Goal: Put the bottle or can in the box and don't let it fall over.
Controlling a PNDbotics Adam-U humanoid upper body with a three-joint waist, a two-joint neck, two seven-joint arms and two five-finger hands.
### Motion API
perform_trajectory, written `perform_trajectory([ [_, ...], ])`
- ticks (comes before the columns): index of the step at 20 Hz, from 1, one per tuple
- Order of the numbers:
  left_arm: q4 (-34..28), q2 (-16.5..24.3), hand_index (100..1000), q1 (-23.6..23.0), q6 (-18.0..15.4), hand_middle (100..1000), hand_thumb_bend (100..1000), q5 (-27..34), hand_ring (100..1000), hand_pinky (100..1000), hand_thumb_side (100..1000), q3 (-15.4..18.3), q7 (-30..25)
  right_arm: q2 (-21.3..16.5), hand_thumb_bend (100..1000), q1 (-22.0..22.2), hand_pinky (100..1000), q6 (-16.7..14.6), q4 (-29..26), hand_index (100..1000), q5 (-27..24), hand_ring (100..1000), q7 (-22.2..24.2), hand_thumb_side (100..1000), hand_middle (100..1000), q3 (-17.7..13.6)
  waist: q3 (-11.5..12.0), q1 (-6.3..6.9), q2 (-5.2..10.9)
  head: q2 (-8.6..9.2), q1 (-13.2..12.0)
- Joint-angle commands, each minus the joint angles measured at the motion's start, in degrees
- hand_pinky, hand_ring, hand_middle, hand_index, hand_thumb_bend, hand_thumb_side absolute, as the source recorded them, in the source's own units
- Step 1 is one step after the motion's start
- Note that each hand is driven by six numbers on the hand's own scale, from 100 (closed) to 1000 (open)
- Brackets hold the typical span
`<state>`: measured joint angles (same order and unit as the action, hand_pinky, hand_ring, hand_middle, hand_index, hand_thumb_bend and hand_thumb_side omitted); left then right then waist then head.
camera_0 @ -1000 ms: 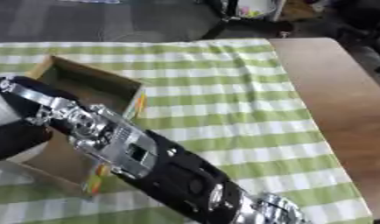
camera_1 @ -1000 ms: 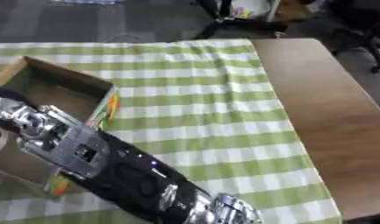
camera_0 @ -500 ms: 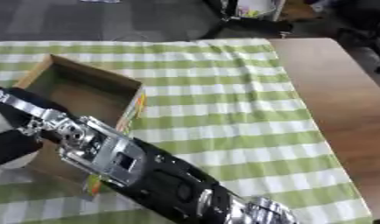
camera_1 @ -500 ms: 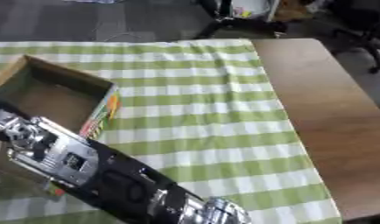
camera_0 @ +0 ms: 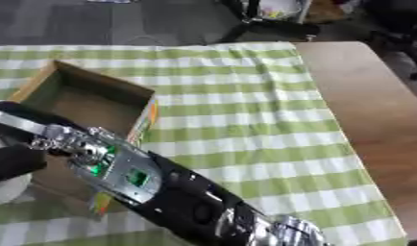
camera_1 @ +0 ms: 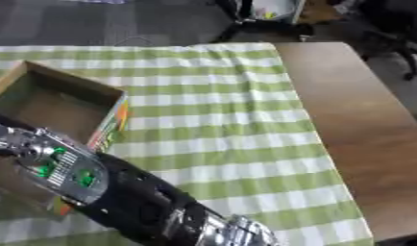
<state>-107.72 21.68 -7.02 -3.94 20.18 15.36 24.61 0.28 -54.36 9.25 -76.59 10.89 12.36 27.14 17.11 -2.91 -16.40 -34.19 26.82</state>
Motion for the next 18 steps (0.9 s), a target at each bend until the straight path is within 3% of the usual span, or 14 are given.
perform_trajectory([
  [1, -0.5, 1.5, 784, 0.1, 0.0, 710, 169, 0.1, 537, 1000, 848, 0.1, -0.3, 0.8, 100, -0.5, 999, 0.8, 0.7, 763, -0.7, 1000, -1.4, 376, 807, -1.0, 0.3, 0.5, 0.48, 0.64, 0.3],
  [2, -0.5, 1.5, 784, 0.2, 0.0, 710, 169, 0.2, 536, 1000, 849, 0.1, -0.4, 1.1, 100, -0.5, 996, 1.2, 1.0, 699, -1.5, 1000, -2.6, 273, 742, -1.1, 0.5, 0.45, 0.34, 0.78, 0.4],
  [5, -0.5, 1.4, 784, 0.5, 0.0, 710, 170, 0.3, 536, 1000, 849, 0.0, -0.5, 1.6, 100, -0.8, 992, 1.5, 1.4, 587, -4.0, 967, -5.9, 258, 620, -0.8, 1.1, 0.24, 0.01, 0.94, 0.9],
  [8, -0.5, 1.5, 783, 0.7, 0.1, 710, 170, 0.3, 536, 1000, 850, 0.0, -0.5, 1.9, 100, -1.4, 984, 1.2, 1.2, 560, -5.8, 952, -7.4, 251, 601, -0.1, 1.6, 0.08, -0.27, 0.92, 1.2],
  [12, -0.4, 1.3, 783, 0.7, 0.2, 710, 170, 0.4, 536, 1000, 855, -0.2, -0.8, 2.2, 100, -2.0, 970, 2.1, 1.7, 457, -8.0, 921, -7.9, 124, 540, -0.1, 1.9, 0.08, -0.56, 1.14, 1.5],
  [18, -0.4, 1.4, 783, 0.6, 0.3, 711, 169, 0.5, 534, 1000, 853, -0.2, -1.0, 1.0, 100, -5.1, 966, 4.6, -0.8, 433, -13.2, 905, -9.6, 100, 519, -2.1, 1.7, 0.36, -0.53, 0.82, 1.4],
])
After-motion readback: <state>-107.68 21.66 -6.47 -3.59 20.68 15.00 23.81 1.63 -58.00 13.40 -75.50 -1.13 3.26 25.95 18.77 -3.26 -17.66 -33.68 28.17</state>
